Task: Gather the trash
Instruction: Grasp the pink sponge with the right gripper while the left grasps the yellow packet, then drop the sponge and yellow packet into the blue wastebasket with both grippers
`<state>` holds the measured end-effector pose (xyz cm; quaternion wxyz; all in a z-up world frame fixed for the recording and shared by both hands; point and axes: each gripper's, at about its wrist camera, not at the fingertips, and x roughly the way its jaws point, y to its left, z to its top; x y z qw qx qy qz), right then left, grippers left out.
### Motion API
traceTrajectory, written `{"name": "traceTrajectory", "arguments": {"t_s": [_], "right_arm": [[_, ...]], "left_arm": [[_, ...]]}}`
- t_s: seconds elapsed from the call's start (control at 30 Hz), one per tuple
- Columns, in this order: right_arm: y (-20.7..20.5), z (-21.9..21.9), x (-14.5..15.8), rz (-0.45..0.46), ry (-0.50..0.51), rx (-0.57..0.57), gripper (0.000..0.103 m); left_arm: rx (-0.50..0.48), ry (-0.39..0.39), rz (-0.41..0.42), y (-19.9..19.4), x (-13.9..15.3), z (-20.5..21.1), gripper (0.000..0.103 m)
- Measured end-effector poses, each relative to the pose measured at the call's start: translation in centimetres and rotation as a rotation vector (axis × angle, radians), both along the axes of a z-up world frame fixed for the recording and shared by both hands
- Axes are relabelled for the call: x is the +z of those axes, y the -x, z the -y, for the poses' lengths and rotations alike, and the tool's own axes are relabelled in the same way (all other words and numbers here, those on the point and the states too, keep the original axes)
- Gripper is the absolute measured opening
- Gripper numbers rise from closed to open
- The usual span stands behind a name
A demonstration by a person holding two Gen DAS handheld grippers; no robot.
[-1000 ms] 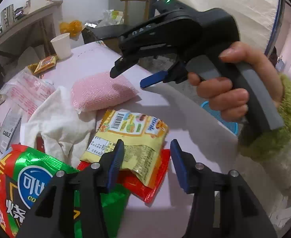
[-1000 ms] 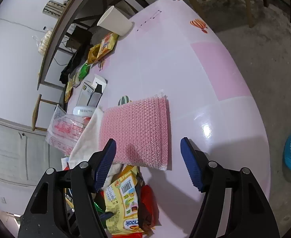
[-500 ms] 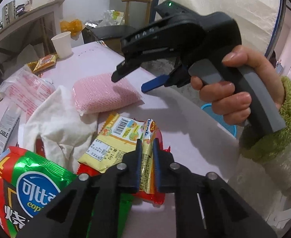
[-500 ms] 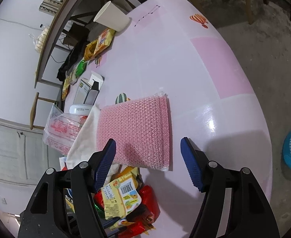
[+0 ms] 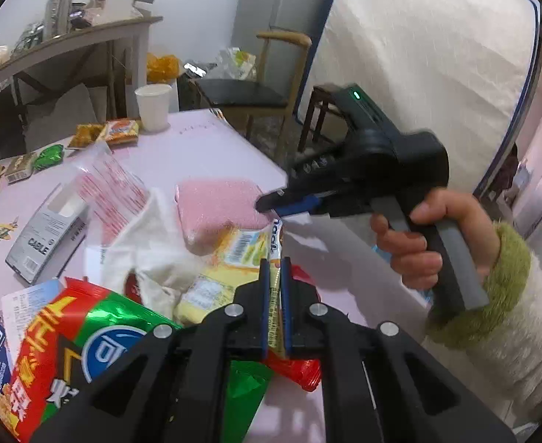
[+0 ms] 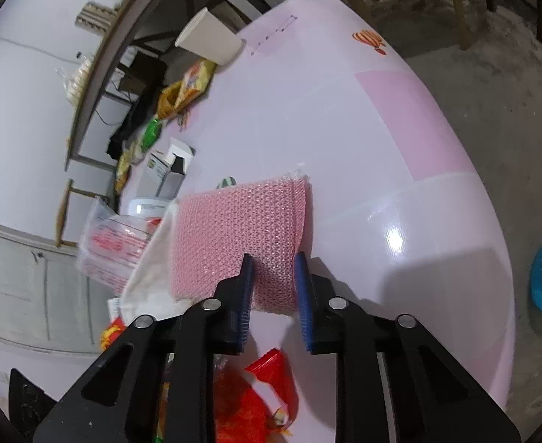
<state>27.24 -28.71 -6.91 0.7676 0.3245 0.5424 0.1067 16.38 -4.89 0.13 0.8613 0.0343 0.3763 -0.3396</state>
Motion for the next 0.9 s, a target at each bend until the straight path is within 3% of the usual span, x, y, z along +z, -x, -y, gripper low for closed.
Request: {"name": "traceTrajectory", "arguments": {"t_s": [0.23, 0.3, 0.9], "right_arm": [[1.6, 1.1, 1.2, 0.047, -0.05, -0.046, 0.009], [2.2, 1.6, 1.8, 0.066, -0.068, -0.059, 0.002], [7.6, 6.3, 6.3, 0.188, -0.162, -0.146, 0.0]], "left_arm": [[0.043, 0.04, 0.049, 0.4, 2.3, -1.2, 0.005], [0.051, 0.049, 0.068, 0.7, 3.1, -1.4, 0.005], [0.057, 0.081, 0.165, 2.9, 7.5, 0.0, 0.005]]}}
